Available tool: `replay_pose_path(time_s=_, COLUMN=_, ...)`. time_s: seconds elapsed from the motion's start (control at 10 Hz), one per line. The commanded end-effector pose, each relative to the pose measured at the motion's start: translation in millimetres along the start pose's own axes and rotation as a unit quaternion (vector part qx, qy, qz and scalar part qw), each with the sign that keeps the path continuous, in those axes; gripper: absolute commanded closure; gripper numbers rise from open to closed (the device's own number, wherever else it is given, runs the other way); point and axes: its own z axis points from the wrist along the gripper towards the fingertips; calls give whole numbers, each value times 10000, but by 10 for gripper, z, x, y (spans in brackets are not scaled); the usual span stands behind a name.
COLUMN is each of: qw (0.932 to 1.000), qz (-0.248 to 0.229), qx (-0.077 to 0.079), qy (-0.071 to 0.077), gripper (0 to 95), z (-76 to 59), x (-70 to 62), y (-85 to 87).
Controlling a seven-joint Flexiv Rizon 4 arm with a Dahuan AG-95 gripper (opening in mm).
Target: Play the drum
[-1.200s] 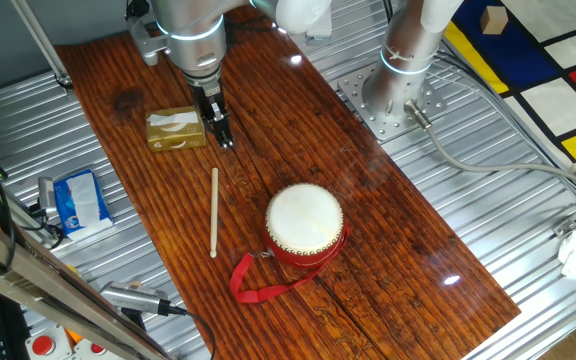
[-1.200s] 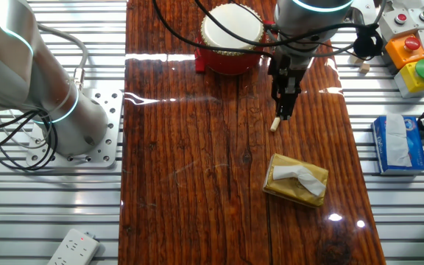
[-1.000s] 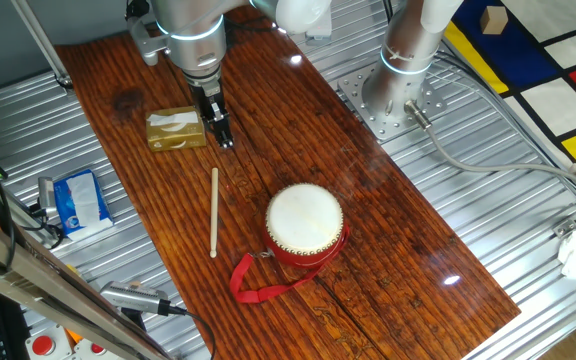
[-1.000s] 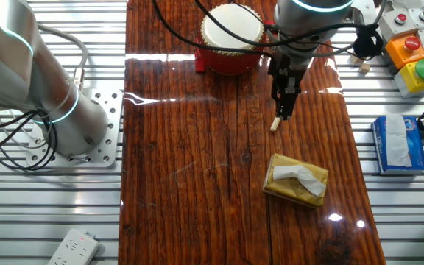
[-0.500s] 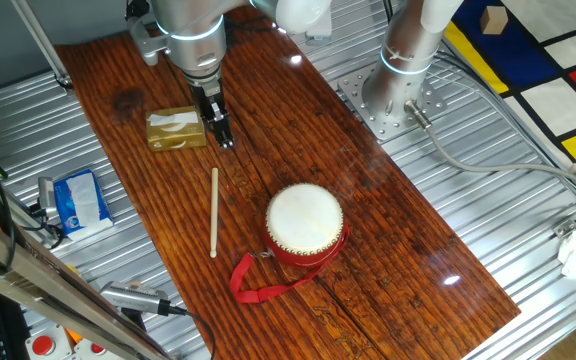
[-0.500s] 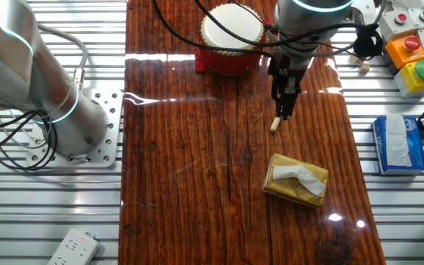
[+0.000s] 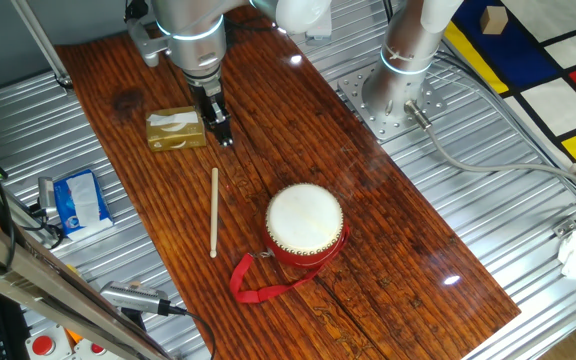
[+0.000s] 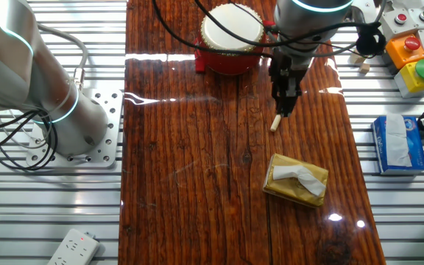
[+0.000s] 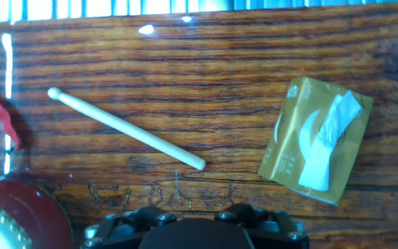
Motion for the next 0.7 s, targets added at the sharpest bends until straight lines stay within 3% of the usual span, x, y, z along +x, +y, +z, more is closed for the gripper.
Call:
replay_pose_path(time_s=0.1, qw=9969, qz=-787, qx=-16, qy=-3, gripper=950, z=0, x=-2, y=1)
replay_pose_path(time_s=0.7, qw=9963, qz=-857, qx=-20, qy=-10, gripper=950, z=-5, x=-2, y=3)
